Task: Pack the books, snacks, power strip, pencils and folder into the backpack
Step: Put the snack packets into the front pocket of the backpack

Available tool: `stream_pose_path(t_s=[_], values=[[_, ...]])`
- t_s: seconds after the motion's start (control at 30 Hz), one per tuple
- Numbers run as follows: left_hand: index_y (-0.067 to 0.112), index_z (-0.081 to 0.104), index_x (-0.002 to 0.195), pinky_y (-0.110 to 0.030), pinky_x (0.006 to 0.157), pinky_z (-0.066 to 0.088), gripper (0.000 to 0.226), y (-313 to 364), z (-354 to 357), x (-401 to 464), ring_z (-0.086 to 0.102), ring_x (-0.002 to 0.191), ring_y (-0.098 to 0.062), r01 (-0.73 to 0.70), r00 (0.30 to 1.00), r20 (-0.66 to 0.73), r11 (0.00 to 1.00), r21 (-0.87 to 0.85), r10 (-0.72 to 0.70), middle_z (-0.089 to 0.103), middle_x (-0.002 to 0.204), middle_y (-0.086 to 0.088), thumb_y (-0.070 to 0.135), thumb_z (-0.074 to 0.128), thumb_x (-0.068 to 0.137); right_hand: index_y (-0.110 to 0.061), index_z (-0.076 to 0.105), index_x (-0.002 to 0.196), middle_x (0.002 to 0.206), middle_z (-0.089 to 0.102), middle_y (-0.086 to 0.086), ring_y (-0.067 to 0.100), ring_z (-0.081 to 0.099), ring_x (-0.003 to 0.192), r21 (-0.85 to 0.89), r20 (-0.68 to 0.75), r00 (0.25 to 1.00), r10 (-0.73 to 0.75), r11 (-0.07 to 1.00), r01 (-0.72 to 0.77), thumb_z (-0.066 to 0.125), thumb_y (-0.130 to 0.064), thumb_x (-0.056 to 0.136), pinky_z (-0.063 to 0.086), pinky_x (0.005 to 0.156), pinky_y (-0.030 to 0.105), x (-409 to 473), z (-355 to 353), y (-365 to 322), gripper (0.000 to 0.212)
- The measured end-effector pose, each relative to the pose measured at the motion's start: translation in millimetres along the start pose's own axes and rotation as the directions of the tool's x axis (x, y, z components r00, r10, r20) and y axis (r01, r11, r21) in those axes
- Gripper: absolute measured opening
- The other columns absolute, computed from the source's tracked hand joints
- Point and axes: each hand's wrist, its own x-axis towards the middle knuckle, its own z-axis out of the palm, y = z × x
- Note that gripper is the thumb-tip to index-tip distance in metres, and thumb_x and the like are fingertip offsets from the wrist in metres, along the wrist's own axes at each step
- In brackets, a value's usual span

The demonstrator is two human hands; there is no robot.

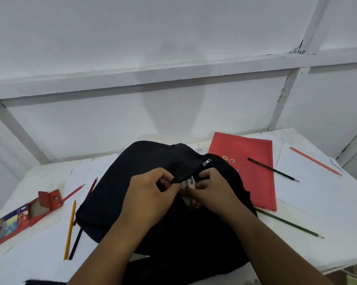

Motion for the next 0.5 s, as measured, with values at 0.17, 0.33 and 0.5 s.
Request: stream_pose_path(t_s=[0.17,0.33,0.5], values=[[0.04,0.073,0.094,-0.029,0.092,0.037,0.032,-21,-5,2,0.048,0.107,0.005,-0.202,0.975,0.135,0.961,0.189,0.178,0.06,0.104,0.026,0.065,0.06,0.08,-0.001,0.068,0.107,0.1,0.072,0.02,0.024,0.072,0.084,0.238,0.09,0.995,-0.035,0.971,0.013,0.067,-0.002,0.09,0.059,0.074,0.031,-6,10,7,0.017],[0.05,0.06,0.12,-0.03,0.102,0.011,0.053,-57,2,-2,0.02,0.14,0.004,-0.249,0.95,0.265,0.917,0.311,0.167,0.034,0.141,0.028,0.071,0.03,0.083,-0.01,0.072,0.109,0.081,0.07,0.011,0.013,0.064,0.065,0.216,-0.001,1.0,0.006,0.976,-0.006,0.069,-0.004,0.089,0.051,0.058,0.022,-8,4,19,0.021],[0.051,0.05,0.131,-0.034,0.105,0.012,0.053,-57,10,-2,0.018,0.143,0.0,-0.26,0.955,0.221,0.918,0.3,0.199,0.03,0.146,0.024,0.071,0.039,0.083,0.001,0.068,0.108,0.102,0.073,0.023,0.028,0.071,0.085,0.475,-0.036,0.996,0.08,0.878,-0.054,0.064,0.008,0.088,0.06,0.074,0.032,-9,21,19,0.021]])
